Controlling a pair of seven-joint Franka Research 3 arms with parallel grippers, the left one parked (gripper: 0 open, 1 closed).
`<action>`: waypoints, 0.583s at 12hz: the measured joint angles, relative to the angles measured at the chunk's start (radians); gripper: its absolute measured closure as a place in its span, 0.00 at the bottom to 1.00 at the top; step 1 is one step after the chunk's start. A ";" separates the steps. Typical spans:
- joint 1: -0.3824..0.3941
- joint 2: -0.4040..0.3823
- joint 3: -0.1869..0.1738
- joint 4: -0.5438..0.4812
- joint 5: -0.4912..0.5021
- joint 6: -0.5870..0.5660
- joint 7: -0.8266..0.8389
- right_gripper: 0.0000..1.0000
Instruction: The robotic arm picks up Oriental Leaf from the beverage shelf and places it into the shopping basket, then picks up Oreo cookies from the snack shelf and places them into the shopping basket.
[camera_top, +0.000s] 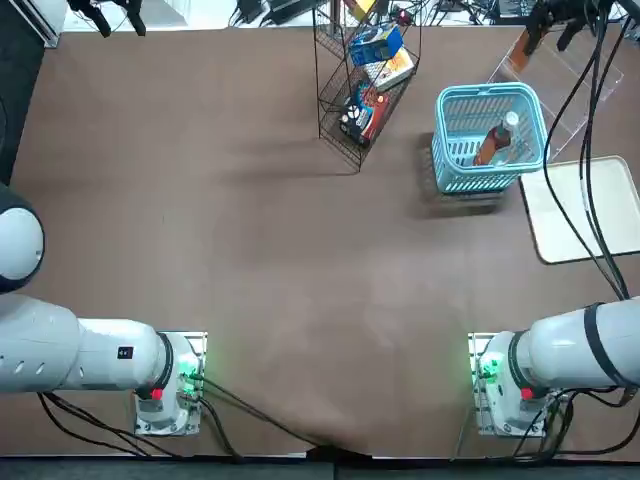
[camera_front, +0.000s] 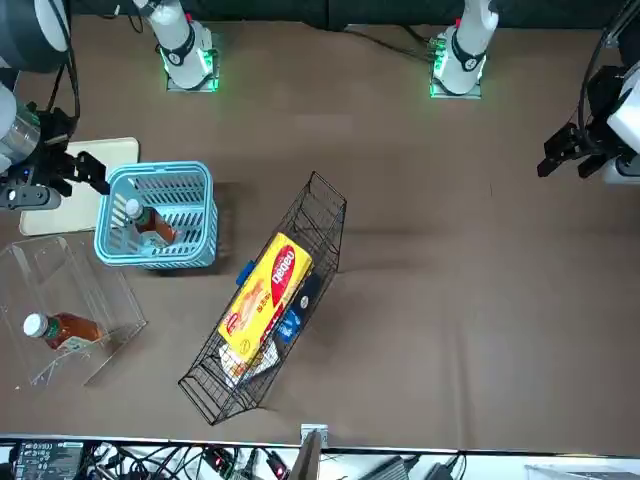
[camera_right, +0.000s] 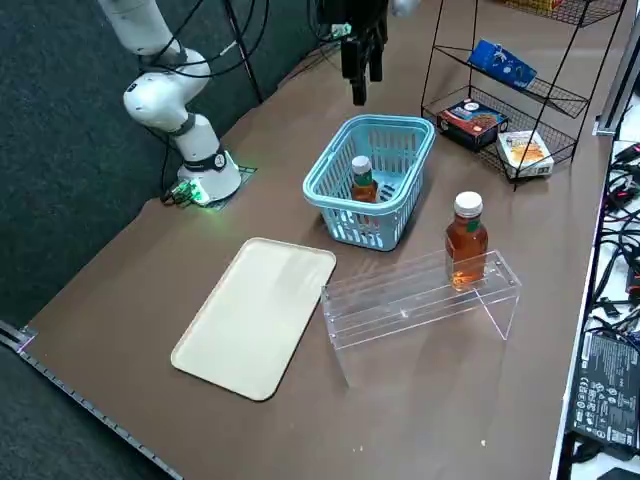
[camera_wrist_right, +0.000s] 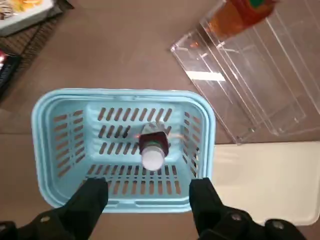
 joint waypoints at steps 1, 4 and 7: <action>0.017 0.001 0.001 0.010 0.000 0.000 0.000 0.00; 0.075 0.005 0.003 0.036 0.016 0.001 0.000 0.00; 0.126 0.006 0.004 0.042 0.059 0.001 0.000 0.00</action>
